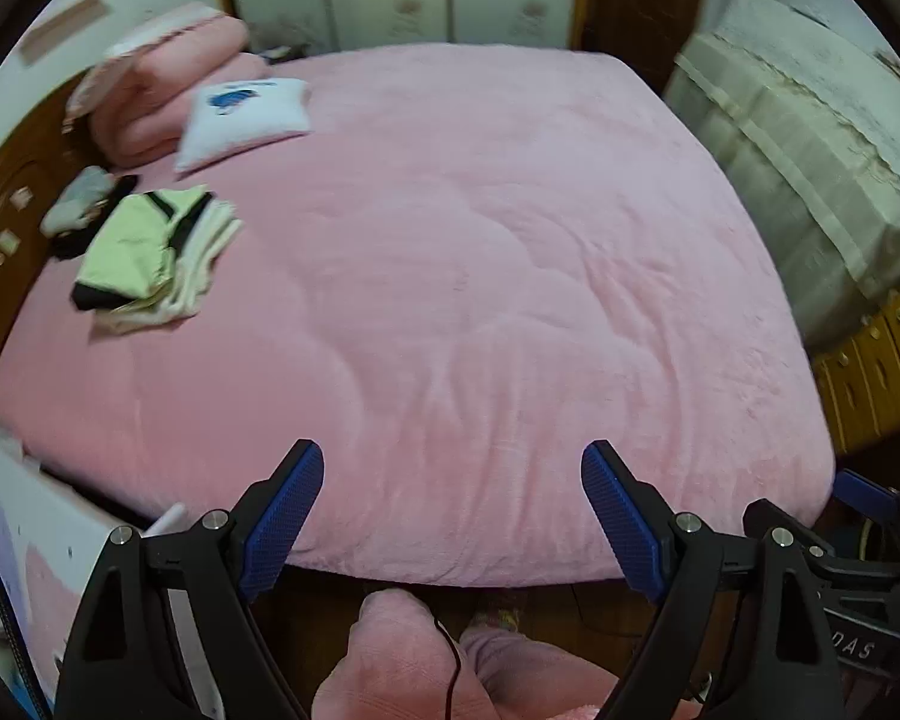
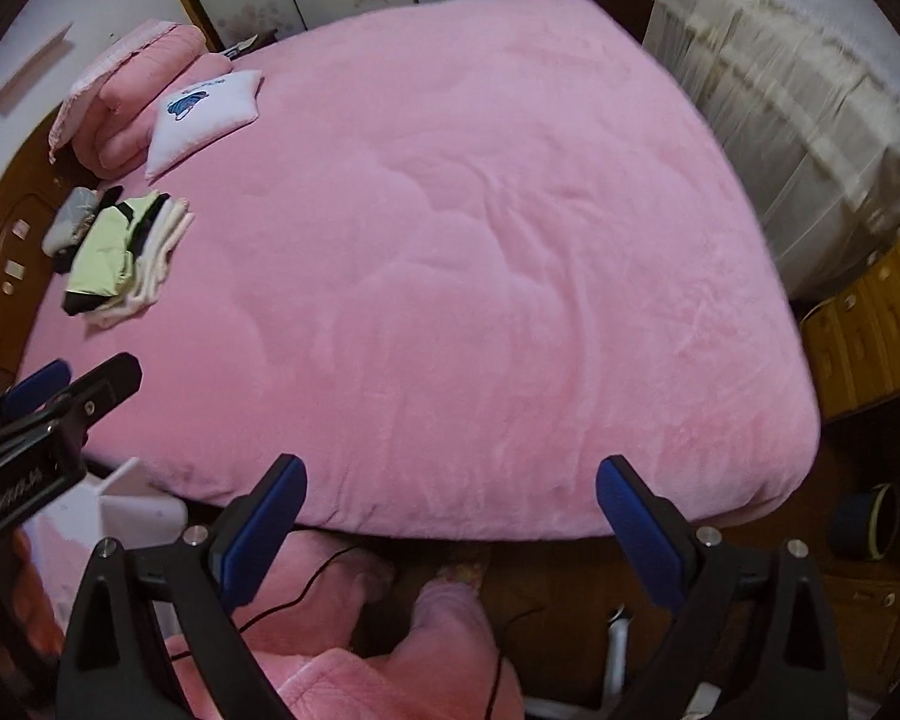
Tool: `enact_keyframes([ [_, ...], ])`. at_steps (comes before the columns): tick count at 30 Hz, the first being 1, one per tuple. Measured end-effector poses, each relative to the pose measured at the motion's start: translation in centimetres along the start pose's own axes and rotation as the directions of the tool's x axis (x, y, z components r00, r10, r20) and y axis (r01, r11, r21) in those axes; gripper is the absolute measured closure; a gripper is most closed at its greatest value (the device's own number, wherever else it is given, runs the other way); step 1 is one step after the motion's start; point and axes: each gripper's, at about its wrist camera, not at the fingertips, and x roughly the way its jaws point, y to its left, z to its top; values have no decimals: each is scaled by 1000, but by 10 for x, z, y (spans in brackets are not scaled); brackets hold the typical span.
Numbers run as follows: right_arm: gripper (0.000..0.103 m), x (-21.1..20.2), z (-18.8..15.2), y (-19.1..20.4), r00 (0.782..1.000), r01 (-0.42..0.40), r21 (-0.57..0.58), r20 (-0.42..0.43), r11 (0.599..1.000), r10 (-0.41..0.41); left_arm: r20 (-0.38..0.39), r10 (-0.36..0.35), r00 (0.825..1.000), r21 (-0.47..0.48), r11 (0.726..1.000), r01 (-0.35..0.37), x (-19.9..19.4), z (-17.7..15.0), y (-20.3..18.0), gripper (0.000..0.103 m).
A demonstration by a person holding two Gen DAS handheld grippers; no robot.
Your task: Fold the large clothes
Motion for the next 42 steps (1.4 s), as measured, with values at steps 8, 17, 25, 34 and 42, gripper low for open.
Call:
enact_keyframes([
  [8, 5, -8, -17, 24, 998, -9, -25, 61, 1000, 11, -14, 2, 1000, 7, 1000, -2, -5, -23, 5, 16],
  [17, 5, -17, -25, 35, 995, 8, -36, 100, 999, -4, -52, -10, 999, 21, 1000, 11, 4, -27, 17, 16],
  [25, 0, -28, -26, 28, 986, 12, 7, 164, 1000, -13, 17, -20, 1000, 16, 1000, 20, -10, -21, 20, 1],
  [34, 0, -29, -19, 30, 983, 17, -1, 181, 1000, -16, 15, -10, 1000, 24, 1000, 10, -9, -15, 14, 1],
  [42, 0, -27, -16, 30, 983, 19, -7, 183, 1000, -18, 10, -8, 1000, 18, 1000, 7, -8, -13, 15, 1],
])
